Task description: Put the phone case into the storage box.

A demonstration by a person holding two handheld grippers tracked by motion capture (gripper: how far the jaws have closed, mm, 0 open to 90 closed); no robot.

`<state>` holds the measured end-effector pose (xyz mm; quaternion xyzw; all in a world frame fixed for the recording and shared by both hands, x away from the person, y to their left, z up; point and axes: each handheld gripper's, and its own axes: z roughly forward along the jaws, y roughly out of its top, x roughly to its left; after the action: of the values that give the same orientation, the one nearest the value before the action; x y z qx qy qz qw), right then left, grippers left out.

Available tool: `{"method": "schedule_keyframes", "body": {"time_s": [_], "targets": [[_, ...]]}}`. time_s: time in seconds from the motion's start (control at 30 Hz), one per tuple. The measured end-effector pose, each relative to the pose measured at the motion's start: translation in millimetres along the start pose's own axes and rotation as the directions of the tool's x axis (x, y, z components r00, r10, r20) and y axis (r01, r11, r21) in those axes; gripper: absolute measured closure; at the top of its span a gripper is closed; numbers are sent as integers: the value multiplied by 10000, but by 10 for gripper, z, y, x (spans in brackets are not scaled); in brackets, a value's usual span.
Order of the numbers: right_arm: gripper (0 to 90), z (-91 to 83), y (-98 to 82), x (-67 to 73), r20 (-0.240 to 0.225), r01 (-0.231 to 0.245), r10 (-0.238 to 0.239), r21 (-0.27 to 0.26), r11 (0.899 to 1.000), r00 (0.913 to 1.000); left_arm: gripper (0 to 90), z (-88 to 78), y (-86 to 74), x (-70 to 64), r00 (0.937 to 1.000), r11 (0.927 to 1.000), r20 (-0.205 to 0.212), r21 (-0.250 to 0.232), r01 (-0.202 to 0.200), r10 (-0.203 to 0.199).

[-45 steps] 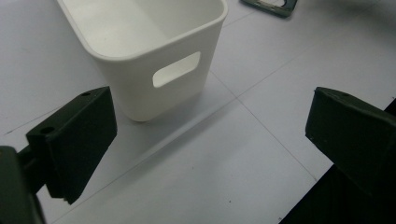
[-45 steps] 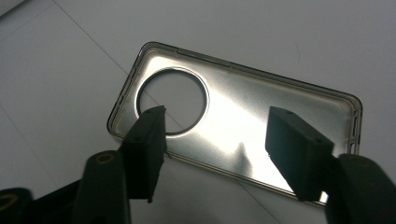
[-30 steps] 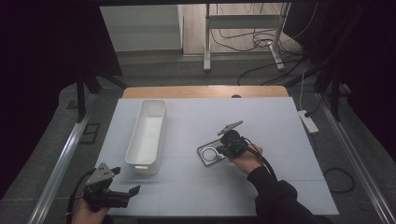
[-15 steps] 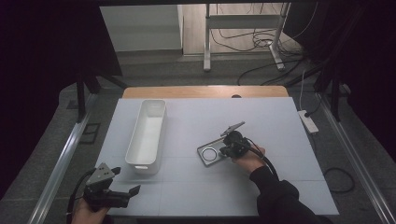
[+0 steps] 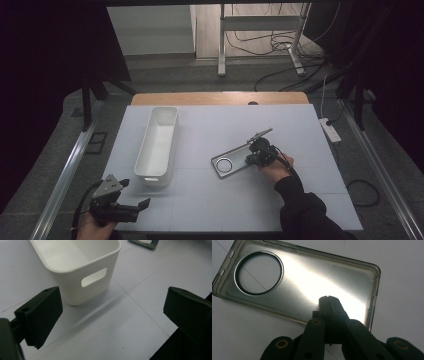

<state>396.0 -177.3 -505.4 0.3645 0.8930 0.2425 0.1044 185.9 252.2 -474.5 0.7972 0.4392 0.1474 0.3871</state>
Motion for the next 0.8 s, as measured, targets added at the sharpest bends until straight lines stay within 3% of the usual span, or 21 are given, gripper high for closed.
{"method": "schedule_keyframes", "body": {"time_s": [0.8], "targets": [[899, -163, -216, 140, -556, 265, -238, 485, 9985, 9982, 34, 2, 3, 2, 10000, 10000, -24, 2, 26, -26]]}}
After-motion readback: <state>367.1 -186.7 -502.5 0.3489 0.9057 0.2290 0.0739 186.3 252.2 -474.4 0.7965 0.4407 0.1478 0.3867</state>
